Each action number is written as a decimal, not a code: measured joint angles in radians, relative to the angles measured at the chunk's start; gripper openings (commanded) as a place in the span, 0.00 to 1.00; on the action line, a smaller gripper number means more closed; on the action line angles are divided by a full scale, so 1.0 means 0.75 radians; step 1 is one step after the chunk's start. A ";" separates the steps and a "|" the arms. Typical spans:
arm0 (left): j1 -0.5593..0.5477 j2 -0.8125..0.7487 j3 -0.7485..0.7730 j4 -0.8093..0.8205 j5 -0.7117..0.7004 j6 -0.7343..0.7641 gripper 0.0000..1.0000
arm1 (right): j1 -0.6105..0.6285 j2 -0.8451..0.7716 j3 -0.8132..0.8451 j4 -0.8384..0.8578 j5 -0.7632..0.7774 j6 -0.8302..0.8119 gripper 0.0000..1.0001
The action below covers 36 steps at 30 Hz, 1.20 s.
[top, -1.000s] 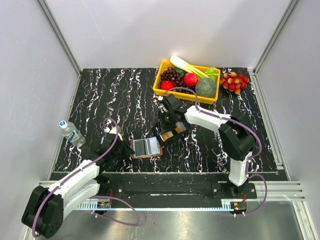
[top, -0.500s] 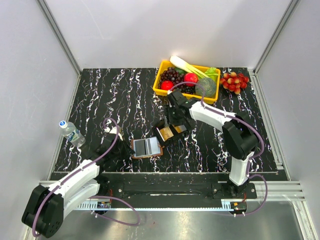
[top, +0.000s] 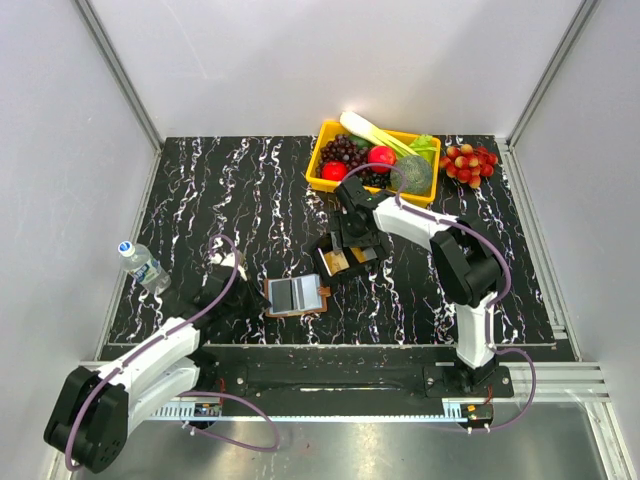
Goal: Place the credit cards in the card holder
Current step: Pick up the credit card from the storage box.
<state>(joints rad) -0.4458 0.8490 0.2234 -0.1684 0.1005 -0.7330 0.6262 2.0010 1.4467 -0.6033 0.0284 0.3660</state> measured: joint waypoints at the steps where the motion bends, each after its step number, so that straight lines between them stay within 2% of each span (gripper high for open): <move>1: 0.000 0.006 0.001 0.005 0.002 0.000 0.10 | -0.001 0.004 0.009 -0.001 -0.015 0.001 0.75; 14: 0.000 0.044 0.009 0.027 0.026 0.001 0.09 | -0.023 -0.054 -0.104 0.125 -0.230 0.074 0.61; 36: 0.000 0.067 0.009 0.055 0.037 0.004 0.09 | -0.017 -0.143 -0.168 0.295 -0.596 0.231 0.57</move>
<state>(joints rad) -0.4458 0.8989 0.2302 -0.1272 0.1284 -0.7300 0.6136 1.8935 1.3209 -0.3820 -0.4187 0.5396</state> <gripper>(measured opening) 0.100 0.576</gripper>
